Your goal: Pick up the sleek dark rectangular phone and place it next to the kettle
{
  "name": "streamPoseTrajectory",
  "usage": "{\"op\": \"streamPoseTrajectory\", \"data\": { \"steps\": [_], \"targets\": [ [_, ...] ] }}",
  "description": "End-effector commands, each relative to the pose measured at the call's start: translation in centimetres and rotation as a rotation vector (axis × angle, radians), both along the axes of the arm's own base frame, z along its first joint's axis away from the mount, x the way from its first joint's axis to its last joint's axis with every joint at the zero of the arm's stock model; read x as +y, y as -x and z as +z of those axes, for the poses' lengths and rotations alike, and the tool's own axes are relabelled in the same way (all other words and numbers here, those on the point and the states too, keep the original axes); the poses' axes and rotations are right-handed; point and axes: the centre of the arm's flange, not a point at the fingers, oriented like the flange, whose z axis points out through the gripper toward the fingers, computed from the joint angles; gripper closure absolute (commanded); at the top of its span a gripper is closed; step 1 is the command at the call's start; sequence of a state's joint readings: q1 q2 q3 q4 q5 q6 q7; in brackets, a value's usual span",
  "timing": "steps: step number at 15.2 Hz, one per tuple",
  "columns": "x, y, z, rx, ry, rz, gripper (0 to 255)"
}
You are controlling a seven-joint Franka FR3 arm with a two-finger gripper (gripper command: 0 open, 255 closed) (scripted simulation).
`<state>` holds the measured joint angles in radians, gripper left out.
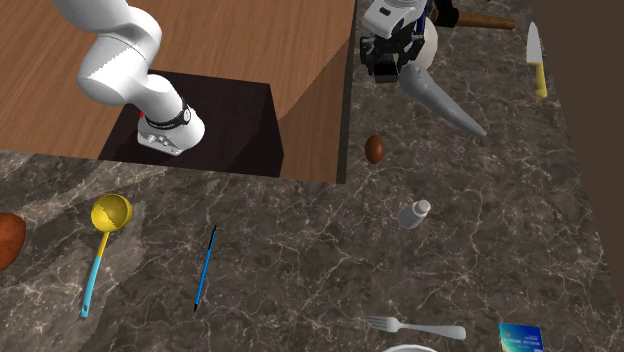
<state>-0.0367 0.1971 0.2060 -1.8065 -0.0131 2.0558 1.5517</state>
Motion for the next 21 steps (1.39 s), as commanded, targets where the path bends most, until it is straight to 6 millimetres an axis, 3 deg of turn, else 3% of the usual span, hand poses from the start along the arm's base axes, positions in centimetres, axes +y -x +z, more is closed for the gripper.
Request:
{"op": "streamPoseTrajectory", "data": {
  "steps": [1,17,21],
  "targets": [
    [-0.1,0.0,-1.0,-0.001,0.000,0.000,255],
    [-0.1,0.0,-9.7,-0.001,0.000,0.000,255],
    [-0.1,0.0,-9.7,-0.001,0.000,0.000,255]
  ]
}}
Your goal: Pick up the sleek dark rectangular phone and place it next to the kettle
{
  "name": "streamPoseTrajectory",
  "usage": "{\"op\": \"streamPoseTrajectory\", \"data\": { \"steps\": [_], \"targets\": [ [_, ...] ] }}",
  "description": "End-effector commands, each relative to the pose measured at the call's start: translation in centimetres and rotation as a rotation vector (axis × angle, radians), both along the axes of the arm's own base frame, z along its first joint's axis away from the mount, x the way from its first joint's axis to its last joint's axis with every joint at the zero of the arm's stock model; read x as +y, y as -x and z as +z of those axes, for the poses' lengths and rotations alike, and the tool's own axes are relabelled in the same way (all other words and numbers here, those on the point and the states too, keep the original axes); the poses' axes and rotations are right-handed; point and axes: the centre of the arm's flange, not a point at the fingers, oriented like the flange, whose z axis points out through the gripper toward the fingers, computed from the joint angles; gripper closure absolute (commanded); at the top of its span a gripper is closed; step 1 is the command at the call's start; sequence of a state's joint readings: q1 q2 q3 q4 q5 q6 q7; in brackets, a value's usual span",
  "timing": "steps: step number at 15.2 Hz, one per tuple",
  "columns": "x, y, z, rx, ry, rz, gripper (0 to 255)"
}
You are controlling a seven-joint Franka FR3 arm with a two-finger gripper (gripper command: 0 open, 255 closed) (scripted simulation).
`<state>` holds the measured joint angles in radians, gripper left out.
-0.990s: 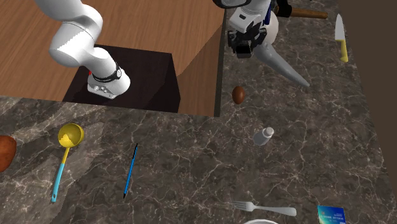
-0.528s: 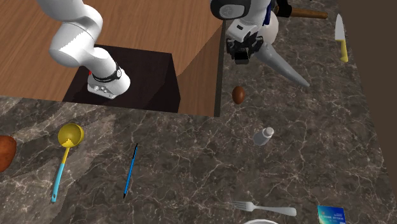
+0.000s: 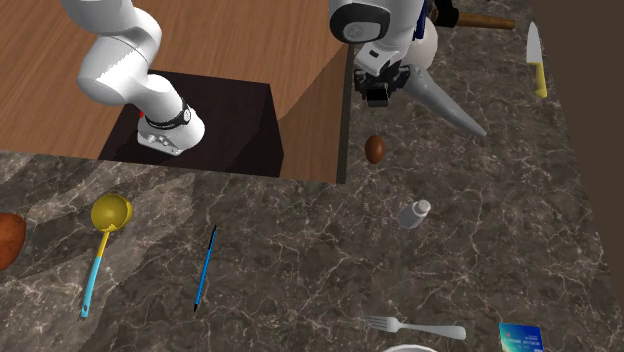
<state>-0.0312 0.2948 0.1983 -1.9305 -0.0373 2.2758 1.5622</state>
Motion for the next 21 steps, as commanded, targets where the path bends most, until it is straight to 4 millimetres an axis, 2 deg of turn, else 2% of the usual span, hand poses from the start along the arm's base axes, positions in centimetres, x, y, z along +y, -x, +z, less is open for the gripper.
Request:
{"op": "streamPoseTrajectory", "data": {
  "steps": [1,4,5,10,14,21],
  "targets": [
    [0.0,0.0,0.0,0.000,0.000,0.000,255],
    [0.0,0.0,0.0,0.000,0.000,0.000,255],
    [0.0,0.0,0.0,0.000,0.000,0.000,0],
    [0.0,0.0,0.0,0.000,0.000,0.000,0],
    [-0.2,0.3,5.0,0.000,0.000,0.000,0],
    [-0.2,0.3,5.0,0.000,0.000,0.000,0]
  ]
}}
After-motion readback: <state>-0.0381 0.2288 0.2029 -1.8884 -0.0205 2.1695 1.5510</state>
